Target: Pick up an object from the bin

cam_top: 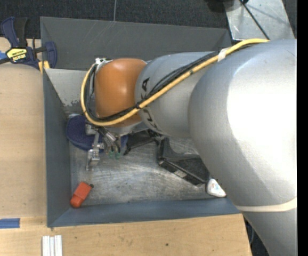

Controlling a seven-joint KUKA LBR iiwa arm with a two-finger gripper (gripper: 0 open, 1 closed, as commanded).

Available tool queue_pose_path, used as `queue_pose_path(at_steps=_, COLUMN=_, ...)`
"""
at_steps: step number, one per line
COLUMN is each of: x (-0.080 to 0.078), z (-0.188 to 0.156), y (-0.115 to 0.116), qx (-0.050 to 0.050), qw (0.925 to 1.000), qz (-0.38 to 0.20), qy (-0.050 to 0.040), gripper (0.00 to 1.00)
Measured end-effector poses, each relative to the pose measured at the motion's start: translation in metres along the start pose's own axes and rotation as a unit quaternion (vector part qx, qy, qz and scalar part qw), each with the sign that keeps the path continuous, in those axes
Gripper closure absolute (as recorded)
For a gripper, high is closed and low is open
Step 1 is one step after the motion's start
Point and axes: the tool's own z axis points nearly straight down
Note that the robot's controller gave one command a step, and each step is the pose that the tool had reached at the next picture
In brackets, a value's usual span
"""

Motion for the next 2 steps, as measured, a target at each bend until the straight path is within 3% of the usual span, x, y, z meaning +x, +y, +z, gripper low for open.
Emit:
queue_pose_path(at_steps=1, x=0.061, z=-0.025, y=-0.016, qx=0.003, qw=0.9426, qz=0.334, qy=0.0019, gripper=0.0)
queue_pose_path(at_steps=2, x=-0.006, z=-0.025, y=-0.026, qx=0.004, qw=0.9123, qz=0.41, qy=0.0022, gripper=0.0)
